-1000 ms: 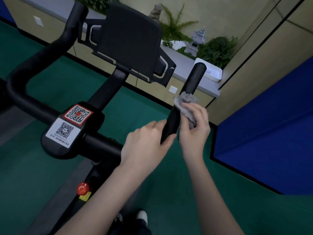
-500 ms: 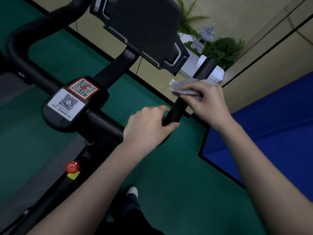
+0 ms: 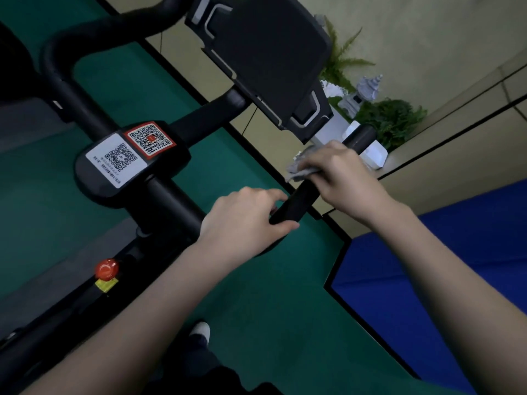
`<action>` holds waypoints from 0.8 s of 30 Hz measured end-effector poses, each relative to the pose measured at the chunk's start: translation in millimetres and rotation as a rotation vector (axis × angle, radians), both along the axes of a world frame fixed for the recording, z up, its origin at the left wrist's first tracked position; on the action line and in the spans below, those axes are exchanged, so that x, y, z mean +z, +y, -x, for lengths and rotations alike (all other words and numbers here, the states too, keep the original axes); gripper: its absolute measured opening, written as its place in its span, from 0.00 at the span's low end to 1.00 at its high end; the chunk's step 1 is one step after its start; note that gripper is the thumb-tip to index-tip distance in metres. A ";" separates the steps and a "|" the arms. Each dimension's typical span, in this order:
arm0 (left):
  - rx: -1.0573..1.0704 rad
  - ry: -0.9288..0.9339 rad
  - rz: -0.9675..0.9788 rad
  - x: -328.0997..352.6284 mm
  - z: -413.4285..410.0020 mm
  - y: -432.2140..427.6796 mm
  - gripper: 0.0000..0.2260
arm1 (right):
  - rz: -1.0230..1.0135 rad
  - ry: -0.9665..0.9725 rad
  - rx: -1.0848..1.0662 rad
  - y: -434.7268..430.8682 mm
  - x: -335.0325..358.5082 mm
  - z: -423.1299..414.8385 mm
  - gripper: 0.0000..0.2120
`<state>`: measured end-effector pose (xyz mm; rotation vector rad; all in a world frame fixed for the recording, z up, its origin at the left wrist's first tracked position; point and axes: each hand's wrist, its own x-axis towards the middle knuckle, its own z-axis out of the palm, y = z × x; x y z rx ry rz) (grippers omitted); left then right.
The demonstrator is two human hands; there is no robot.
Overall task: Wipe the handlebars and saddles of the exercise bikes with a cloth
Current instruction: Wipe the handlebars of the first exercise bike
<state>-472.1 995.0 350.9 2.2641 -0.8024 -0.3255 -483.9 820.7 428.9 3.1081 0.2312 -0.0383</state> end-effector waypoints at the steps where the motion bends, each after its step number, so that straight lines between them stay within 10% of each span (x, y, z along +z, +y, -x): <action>1: -0.003 0.004 -0.002 0.2 -0.5 0.0 0.21 | 0.011 0.027 0.015 -1.0 2.4 -2.6 0.07; 24: 0.099 0.254 0.278 0.3 -17.3 -52.9 0.16 | -0.056 -0.329 0.013 -37.2 -0.1 1.7 0.09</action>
